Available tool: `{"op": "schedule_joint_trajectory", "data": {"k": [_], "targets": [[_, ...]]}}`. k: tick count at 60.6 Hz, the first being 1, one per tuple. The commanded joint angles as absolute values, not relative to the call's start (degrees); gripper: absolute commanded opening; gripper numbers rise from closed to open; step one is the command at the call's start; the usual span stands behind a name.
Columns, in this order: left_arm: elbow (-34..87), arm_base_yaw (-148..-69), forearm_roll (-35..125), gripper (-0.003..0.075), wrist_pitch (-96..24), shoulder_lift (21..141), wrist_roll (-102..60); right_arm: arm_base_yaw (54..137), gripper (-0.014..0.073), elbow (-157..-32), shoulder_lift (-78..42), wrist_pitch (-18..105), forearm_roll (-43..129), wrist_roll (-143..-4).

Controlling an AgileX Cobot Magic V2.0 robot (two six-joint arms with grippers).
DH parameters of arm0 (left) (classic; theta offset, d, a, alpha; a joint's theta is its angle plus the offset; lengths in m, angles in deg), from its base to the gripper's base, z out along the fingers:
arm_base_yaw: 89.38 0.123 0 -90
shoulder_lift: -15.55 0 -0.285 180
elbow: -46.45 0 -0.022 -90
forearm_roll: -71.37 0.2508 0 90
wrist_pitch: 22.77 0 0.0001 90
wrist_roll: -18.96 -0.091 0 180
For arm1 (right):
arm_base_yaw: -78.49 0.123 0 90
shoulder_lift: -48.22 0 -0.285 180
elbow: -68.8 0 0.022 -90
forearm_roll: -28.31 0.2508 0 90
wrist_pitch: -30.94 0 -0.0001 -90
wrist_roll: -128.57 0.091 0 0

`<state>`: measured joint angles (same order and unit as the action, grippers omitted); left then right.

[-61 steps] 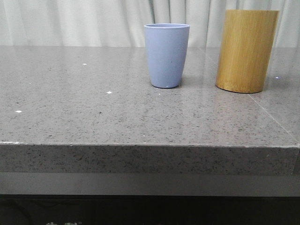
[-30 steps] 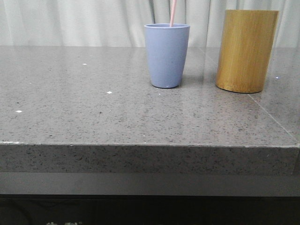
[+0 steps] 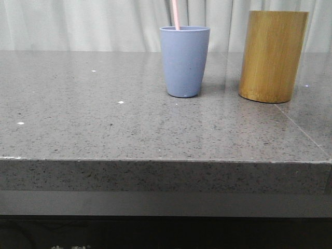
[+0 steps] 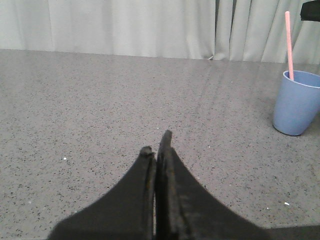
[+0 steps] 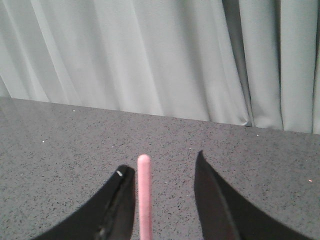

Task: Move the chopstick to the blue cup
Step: 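Release the pink stick and raise the right gripper away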

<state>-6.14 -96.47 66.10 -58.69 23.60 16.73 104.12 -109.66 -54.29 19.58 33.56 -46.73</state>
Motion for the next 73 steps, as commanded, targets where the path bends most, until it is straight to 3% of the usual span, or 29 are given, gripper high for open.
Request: {"op": "schedule_joint_trajectory", "data": {"k": [1,10,18,29,52,73], "targets": [[-4.9,-96.3,65.4,-0.0018,-53.8,24.4,17.1,104.0,0.0330,-112.5,-48.8,19.2,33.5,-46.7],[-4.9,-96.3,65.4,-0.0018,-53.8,24.4,17.1,103.6,0.0292,-118.3,-45.2,36.7,33.5,-46.7],[-4.9,-96.3,65.4,-0.0018,-53.8,24.4,17.1,102.3,0.0122,-123.7,-43.2,51.0,33.5,-46.7],[-4.9,-96.3,65.4,-0.0018,-53.8,24.4,17.1,99.3,-0.0071,-125.1,-41.1,60.0,32.9,-46.7],[-4.9,-96.3,65.4,-0.0018,-53.8,24.4,17.1,88.9,-0.0066,-117.1,-32.7,66.1,28.3,-46.7],[-4.9,-96.3,65.4,-0.0018,-53.8,24.4,17.1,87.2,-0.0066,-90.3,-14.5,50.9,27.5,-46.7]]}}
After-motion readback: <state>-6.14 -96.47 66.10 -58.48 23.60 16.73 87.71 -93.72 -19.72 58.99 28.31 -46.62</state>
